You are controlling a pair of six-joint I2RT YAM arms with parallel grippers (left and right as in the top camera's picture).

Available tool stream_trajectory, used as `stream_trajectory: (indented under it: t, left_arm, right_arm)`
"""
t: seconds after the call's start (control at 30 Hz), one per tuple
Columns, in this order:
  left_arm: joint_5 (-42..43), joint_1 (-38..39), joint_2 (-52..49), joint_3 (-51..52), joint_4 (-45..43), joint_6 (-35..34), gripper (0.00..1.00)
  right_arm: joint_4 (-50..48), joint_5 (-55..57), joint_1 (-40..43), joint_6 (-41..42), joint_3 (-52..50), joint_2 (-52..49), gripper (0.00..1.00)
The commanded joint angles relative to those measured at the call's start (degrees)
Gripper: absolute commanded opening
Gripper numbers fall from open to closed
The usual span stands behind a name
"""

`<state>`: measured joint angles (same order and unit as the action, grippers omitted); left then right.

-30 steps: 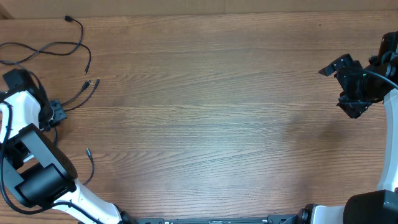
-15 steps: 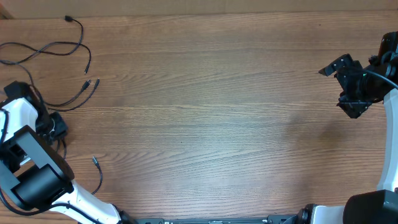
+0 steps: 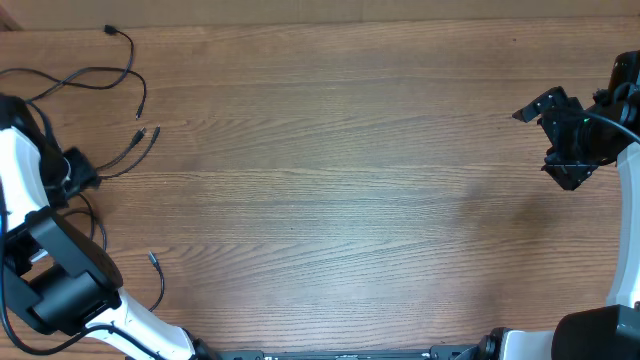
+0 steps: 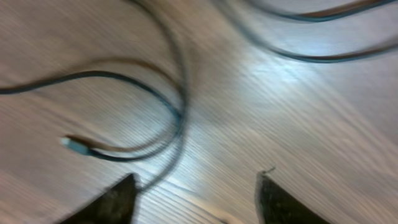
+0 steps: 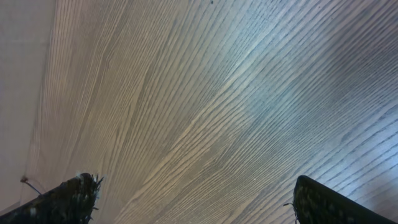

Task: Untangle cables

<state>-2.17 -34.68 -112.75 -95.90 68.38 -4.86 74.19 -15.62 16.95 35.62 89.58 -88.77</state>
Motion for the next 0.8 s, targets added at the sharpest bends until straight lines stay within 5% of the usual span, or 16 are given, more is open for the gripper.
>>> stream_trajectory:
  t: [0.0, 0.03, 0.2, 0.3, 0.4, 0.67, 0.77]
  left_arm:
    - [19.0, 0.3, 0.0, -2.7, 3.2, -1.2, 0.89]
    - [22.5, 0.3, 0.0, -2.7, 4.2, -1.1, 1.0]
    - [36.6, 0.5, 0.0, -2.1, 10.4, 0.7, 1.0]
    - [43.3, 2.5, 0.0, -2.1, 20.1, 12.6, 1.0]
    - [42.4, 5.2, 0.1, -2.1, 25.5, 13.9, 0.91]
    - [41.9, 17.4, 6.2, -2.1, 27.0, 13.7, 0.88]
    - [34.2, 22.0, 10.6, -2.1, 27.8, 9.5, 0.88]
  right_arm:
    - [-0.2, 0.6, 0.1, 0.0, 0.9, 0.6, 1.0]
    - [-0.2, 0.6, 0.1, 0.0, 0.9, 0.6, 1.0]
    - [-0.2, 0.6, 0.1, 0.0, 0.9, 0.6, 1.0]
    - [-0.2, 0.6, 0.1, 0.0, 0.9, 0.6, 1.0]
    - [-0.2, 0.6, 0.1, 0.0, 0.9, 0.6, 1.0]
    - [-0.2, 0.6, 0.1, 0.0, 0.9, 0.6, 1.0]
    - [-0.2, 0.6, 0.1, 0.0, 0.9, 0.6, 1.0]
